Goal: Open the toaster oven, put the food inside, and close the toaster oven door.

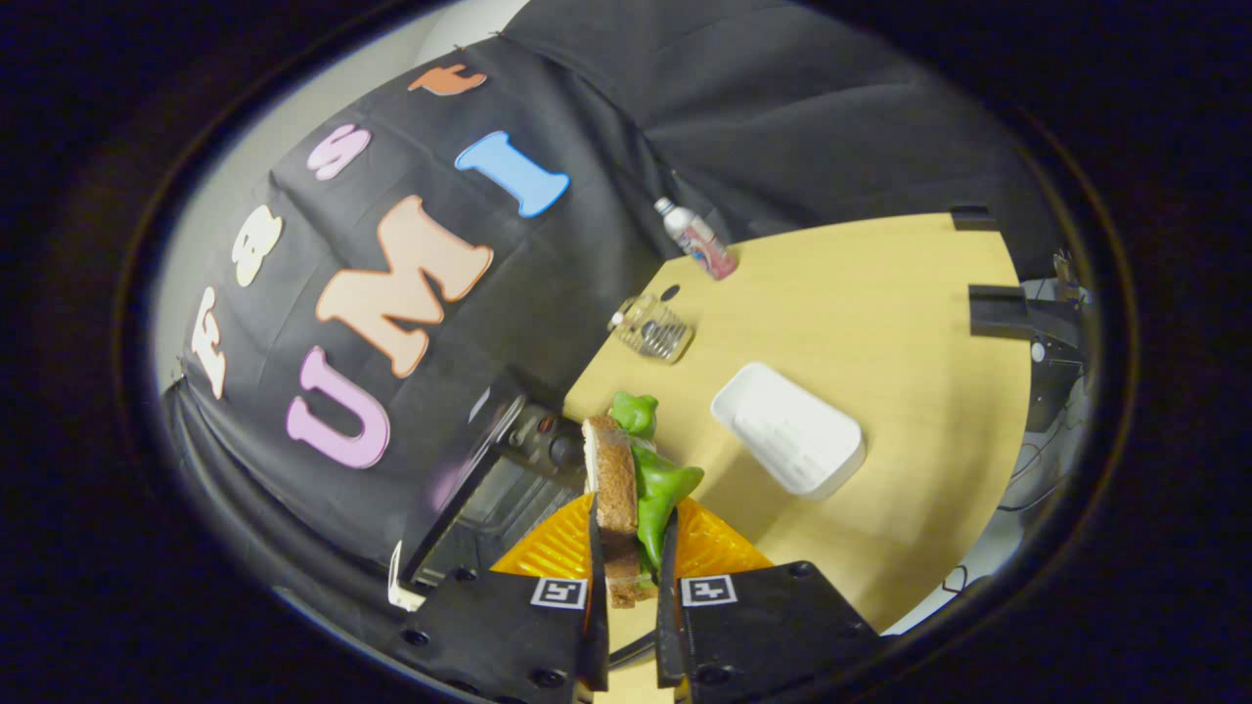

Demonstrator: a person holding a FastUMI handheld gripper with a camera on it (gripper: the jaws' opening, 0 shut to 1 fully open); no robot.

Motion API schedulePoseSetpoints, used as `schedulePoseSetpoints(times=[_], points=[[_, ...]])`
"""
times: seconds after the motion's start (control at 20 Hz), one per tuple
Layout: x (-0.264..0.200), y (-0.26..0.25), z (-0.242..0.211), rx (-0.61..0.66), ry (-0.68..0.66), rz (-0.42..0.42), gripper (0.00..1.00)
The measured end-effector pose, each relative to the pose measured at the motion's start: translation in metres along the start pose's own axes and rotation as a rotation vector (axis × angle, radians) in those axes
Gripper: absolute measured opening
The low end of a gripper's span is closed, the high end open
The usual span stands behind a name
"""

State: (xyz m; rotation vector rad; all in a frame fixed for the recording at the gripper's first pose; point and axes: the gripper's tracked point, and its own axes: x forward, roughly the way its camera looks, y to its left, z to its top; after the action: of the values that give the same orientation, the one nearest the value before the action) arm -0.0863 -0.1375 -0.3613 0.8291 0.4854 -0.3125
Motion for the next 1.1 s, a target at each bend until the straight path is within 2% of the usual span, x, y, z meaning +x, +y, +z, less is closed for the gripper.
schedulePoseSetpoints(times=[0.25, 0.5, 0.75, 1.1], points=[[0.002, 0.046, -0.063, 0.014, 0.115, 0.099, 0.21], [0.029, 0.102, -0.095, 0.087, 0.169, 0.203, 0.21], [0.071, 0.127, -0.111, 0.146, 0.206, 0.231, 0.21], [0.122, 0.135, -0.119, 0.224, 0.251, 0.243, 0.2]])
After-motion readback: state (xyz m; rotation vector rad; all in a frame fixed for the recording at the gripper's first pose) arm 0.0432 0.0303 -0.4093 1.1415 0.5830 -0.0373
